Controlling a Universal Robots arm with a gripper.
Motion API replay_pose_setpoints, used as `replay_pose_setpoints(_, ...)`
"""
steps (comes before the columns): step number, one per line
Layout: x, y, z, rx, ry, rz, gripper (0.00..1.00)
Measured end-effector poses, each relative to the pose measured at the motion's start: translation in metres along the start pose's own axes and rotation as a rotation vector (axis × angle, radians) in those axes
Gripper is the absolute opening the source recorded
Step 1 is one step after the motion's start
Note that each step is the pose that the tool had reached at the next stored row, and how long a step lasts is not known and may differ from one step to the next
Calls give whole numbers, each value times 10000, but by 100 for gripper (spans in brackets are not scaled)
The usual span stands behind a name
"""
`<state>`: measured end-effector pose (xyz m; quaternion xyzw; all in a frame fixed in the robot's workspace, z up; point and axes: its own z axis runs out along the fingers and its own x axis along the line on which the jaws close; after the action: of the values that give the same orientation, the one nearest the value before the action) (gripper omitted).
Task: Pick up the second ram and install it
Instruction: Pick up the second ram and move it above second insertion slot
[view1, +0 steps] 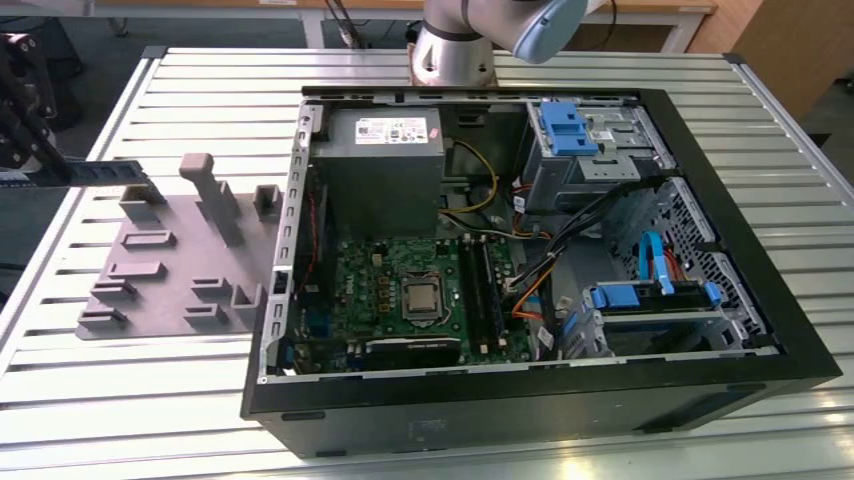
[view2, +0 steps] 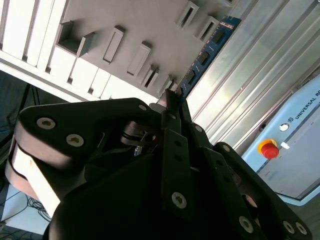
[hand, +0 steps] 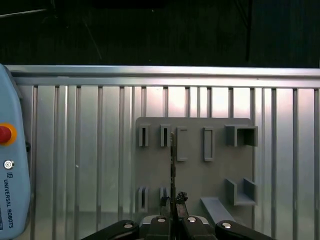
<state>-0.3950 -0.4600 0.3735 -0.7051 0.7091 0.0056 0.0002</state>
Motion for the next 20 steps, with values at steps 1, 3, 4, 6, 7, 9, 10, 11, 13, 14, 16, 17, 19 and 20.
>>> replay_pose_setpoints(1,0,0,-22,0,0,0,14)
replay_pose_setpoints(3,0,0,-65,1,-1,0,14)
replay_pose_setpoints(4,-1,0,-84,1,-1,0,14)
replay_pose_setpoints(6,-1,1,-119,0,0,0,14)
replay_pose_setpoints(7,-1,1,-134,0,0,0,14)
replay_pose_setpoints(9,-1,1,-149,1,-1,0,14)
replay_pose_setpoints(10,-1,1,-148,2,-2,0,14)
replay_pose_setpoints(11,-1,1,-148,3,-2,0,14)
replay_pose_setpoints(13,-1,1,-150,1,-1,0,14)
replay_pose_setpoints(14,-1,1,-150,0,-1,0,14)
replay_pose_setpoints(16,-1,-2,-151,0,-1,-1,14)
replay_pose_setpoints(17,-1,-18,-152,-3,1,-2,14)
replay_pose_setpoints(19,-2,-95,-152,-1,0,0,14)
replay_pose_setpoints(20,-2,-140,-152,-1,0,0,14)
